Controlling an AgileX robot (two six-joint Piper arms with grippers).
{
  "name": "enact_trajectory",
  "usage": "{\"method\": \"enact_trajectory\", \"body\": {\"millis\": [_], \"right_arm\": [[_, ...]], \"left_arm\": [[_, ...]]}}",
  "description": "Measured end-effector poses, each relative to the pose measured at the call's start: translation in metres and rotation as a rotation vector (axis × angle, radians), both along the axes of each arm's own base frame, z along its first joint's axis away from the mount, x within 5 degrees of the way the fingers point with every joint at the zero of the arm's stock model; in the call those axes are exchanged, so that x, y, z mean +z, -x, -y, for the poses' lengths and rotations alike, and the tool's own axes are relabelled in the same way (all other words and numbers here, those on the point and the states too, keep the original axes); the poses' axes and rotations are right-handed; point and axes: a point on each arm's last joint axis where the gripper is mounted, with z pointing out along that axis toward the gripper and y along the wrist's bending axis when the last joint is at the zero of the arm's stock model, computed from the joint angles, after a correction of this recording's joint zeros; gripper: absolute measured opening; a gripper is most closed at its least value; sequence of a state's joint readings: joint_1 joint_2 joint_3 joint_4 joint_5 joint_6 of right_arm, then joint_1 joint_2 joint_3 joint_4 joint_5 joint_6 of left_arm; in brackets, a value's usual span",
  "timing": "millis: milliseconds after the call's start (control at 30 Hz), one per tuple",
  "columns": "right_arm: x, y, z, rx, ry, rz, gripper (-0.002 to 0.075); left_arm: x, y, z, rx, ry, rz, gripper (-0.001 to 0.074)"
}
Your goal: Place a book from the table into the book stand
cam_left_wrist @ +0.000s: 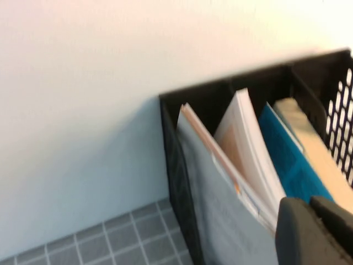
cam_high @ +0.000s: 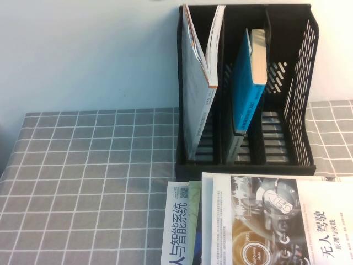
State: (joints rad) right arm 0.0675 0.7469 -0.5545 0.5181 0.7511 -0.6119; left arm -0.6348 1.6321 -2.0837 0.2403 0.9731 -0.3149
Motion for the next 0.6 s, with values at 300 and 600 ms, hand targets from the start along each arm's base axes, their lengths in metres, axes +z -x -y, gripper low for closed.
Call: {"method": "enact_trajectory", "body": {"millis": [300, 600], "right_arm": [[0.027, 0.045, 0.015, -0.072, 0.116, 0.281, 0.0011], [0.036, 0.084, 0.018, -0.092, 0.094, 0.446, 0.0011]], "left_arm": [[-0.046, 0.081, -0.05, -0.067, 0.081, 0.018, 0.0], [-0.148, 0.171, -0.098, -0.174, 0.254, -0.02, -0.0001]]}}
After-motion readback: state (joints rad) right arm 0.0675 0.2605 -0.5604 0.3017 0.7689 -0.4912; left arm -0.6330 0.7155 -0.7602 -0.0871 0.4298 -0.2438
